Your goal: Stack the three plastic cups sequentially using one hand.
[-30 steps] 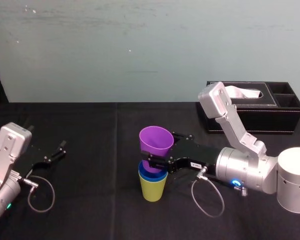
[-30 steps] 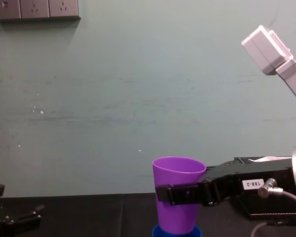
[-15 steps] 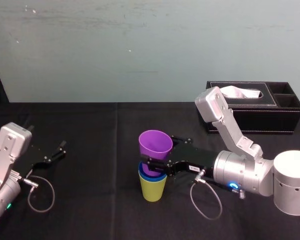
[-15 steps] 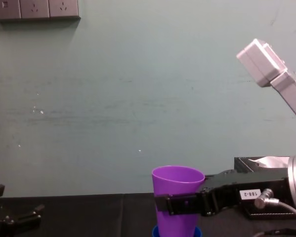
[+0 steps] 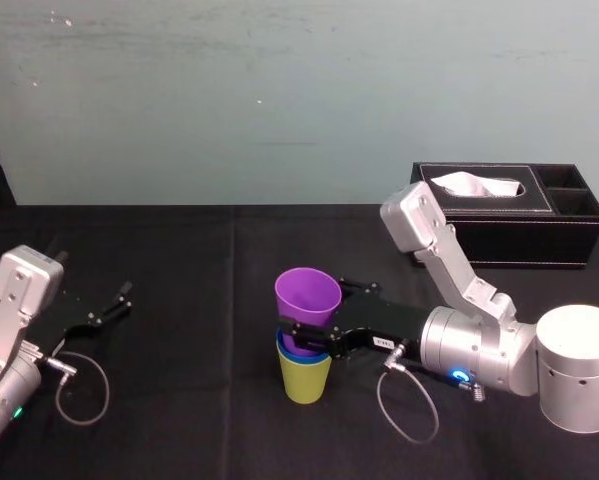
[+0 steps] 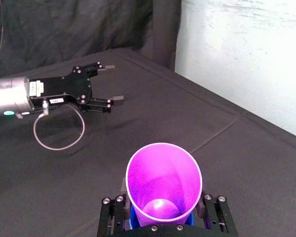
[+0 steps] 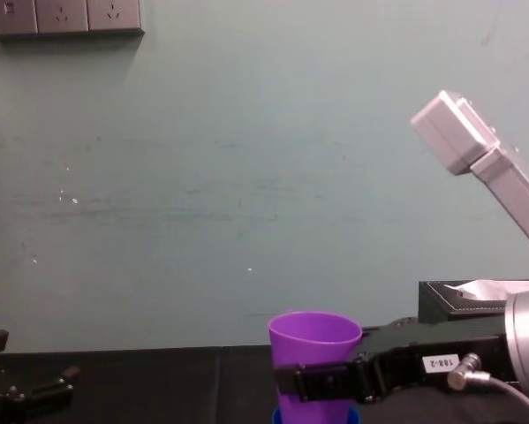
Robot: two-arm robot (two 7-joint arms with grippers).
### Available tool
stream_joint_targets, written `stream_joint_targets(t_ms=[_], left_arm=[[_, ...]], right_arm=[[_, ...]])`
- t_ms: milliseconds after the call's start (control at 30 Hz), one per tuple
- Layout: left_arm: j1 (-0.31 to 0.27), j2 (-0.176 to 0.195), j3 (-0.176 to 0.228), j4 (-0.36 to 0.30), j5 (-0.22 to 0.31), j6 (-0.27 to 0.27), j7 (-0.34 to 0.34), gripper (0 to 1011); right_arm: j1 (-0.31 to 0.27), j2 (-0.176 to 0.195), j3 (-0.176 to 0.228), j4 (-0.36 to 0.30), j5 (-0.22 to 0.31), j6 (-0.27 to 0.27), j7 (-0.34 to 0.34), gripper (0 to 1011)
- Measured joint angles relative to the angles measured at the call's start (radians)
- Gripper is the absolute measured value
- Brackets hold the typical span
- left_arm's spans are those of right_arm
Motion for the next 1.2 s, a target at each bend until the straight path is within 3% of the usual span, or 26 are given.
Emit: stream_joint_targets(t_ms=[867,1200], left_arm=[[0.000,0.000,0.000,0.000,0.000,0.000,0.000,1000],[0.000,0.000,0.000,0.000,0.000,0.000,0.000,1000]], right_arm=[[-0.003,-0.016,-0.011,0.031,-0.024,-0.002,-0.006,726],[-0.003,-0.016,-0.010,0.030,-0.023,-0.001,-0.006,969]])
